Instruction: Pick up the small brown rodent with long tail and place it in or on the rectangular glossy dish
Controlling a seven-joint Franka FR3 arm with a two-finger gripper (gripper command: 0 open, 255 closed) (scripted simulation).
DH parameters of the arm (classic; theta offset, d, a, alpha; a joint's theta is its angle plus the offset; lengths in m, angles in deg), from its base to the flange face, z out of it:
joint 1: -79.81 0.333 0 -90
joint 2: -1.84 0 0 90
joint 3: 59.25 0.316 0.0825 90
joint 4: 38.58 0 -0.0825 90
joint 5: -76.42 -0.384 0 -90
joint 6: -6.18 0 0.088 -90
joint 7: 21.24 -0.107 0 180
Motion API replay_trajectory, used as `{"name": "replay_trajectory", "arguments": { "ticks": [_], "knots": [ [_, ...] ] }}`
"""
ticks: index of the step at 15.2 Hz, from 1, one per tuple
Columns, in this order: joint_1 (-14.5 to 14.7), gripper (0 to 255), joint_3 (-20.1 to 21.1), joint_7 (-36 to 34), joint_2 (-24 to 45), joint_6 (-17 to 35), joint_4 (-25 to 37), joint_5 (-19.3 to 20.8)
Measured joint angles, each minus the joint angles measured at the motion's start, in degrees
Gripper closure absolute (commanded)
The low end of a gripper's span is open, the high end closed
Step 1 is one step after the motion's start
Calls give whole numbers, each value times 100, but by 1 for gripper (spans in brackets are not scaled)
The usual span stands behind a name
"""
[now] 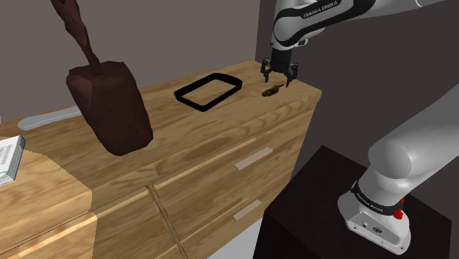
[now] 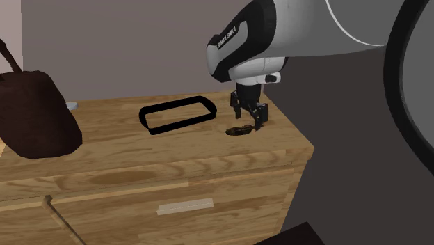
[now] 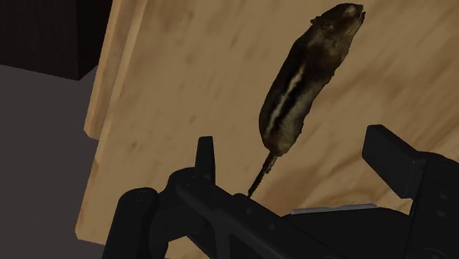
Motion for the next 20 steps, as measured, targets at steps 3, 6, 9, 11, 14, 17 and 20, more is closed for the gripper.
{"name": "replay_trajectory", "arguments": {
  "ticks": [3, 6, 9, 11, 14, 17, 20],
  "knots": [
    [-33, 0, 6, -141, 127, 193, -82, 53],
    [-47, 0, 8, -180, 233, 410, -198, 92],
    [-52, 0, 7, -192, 274, 521, -269, 107],
    [-54, 0, 5, -191, 281, 535, -275, 110],
    [-55, 255, 5, -191, 282, 538, -276, 111],
    [-54, 255, 5, -194, 256, 539, -247, 114],
    [-53, 255, 6, -204, 250, 551, -256, 117]
  ]
}}
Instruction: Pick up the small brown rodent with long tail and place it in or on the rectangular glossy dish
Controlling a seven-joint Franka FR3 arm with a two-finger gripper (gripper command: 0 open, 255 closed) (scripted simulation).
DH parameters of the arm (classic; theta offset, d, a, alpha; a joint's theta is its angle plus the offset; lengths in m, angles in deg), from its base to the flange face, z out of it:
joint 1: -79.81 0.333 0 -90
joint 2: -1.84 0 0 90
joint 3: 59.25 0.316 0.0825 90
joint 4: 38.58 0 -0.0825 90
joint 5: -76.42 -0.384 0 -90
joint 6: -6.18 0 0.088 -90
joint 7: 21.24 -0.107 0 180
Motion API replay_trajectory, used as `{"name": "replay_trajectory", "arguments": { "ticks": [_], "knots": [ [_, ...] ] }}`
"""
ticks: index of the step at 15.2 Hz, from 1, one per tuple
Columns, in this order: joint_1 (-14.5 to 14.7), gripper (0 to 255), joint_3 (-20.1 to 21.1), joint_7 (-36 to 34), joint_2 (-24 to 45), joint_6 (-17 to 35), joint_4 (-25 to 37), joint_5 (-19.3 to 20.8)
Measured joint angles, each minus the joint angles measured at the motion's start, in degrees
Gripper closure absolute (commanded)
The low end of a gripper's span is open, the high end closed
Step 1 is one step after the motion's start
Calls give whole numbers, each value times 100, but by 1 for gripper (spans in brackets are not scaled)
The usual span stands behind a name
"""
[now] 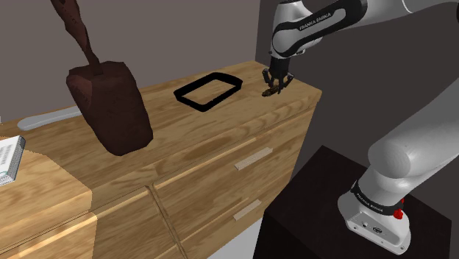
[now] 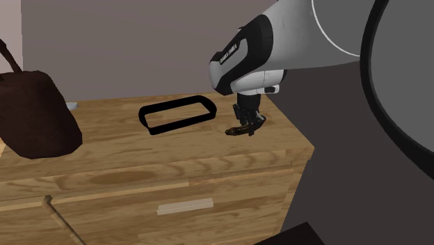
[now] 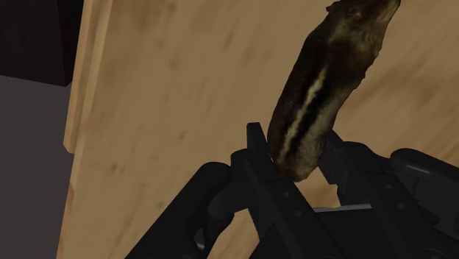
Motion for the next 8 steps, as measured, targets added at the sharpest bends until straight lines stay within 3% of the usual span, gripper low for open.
{"name": "replay_trajectory", "arguments": {
  "ticks": [8],
  "knots": [
    [4, 255, -11, 51, -61, -252, 134, -38]
  ]
}}
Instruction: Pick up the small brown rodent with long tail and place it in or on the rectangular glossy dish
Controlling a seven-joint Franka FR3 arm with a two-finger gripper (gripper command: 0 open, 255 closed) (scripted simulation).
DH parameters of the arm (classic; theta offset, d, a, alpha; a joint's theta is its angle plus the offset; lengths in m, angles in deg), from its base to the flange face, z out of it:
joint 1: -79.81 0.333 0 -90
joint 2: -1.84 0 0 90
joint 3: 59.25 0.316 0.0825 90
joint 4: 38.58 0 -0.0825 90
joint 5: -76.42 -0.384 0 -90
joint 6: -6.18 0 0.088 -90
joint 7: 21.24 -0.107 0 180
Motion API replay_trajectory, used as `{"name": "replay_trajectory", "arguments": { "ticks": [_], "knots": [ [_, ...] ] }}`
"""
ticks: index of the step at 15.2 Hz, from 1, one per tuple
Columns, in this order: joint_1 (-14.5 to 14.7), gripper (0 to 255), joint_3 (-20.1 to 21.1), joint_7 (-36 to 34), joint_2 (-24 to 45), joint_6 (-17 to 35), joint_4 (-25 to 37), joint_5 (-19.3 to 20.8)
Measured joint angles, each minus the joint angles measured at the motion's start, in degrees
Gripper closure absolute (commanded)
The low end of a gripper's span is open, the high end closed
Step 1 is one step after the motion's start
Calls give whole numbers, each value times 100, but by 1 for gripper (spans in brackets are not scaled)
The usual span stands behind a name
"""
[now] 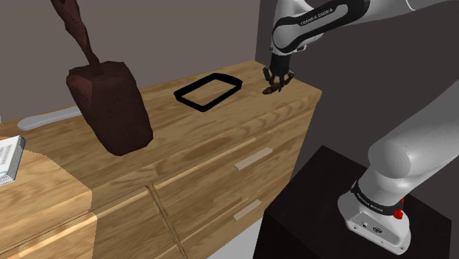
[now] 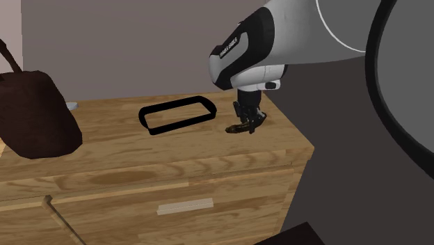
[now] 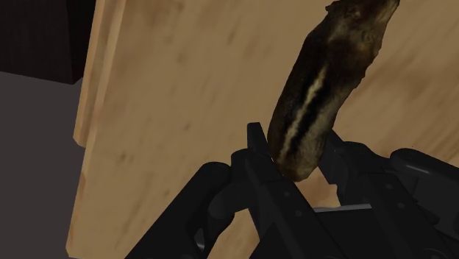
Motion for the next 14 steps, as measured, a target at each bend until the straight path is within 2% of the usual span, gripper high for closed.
{"name": "replay_trajectory", "arguments": {
  "ticks": [14],
  "knots": [
    [1, 255, -37, 135, -236, -1044, 817, -84]
  ]
}}
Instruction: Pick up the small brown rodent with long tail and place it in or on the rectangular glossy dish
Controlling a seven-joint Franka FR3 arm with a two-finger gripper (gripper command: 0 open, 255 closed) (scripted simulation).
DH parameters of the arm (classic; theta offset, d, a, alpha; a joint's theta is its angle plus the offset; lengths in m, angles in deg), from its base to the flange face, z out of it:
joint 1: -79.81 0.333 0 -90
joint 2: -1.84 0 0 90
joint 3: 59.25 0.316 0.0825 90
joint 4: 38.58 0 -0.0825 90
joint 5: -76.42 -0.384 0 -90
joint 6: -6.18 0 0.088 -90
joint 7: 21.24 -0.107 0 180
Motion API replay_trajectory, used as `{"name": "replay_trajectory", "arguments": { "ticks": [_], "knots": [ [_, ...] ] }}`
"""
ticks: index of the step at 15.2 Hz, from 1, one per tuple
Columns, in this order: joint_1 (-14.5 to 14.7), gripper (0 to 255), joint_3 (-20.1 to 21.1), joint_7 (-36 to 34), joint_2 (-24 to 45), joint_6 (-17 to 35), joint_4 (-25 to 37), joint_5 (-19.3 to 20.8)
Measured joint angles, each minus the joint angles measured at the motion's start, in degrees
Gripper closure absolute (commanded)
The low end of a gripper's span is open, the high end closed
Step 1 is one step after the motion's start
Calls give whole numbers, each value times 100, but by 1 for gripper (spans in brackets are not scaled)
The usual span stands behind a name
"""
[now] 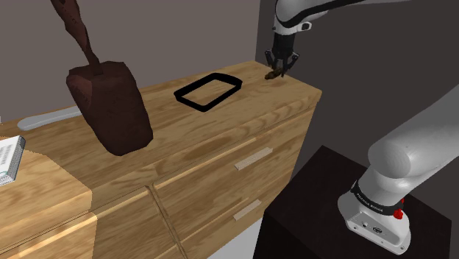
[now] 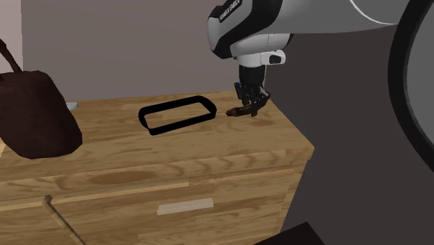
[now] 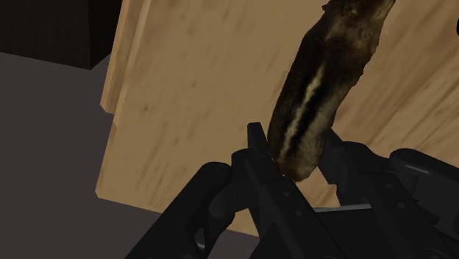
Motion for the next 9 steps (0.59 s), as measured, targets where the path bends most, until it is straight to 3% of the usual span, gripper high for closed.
{"name": "replay_trajectory", "arguments": {
  "ticks": [5, 9],
  "knots": [
    [-10, 255, -18, 50, -25, -400, 378, -9],
    [130, 255, 241, -367, 406, -534, 900, 73]
  ]
}}
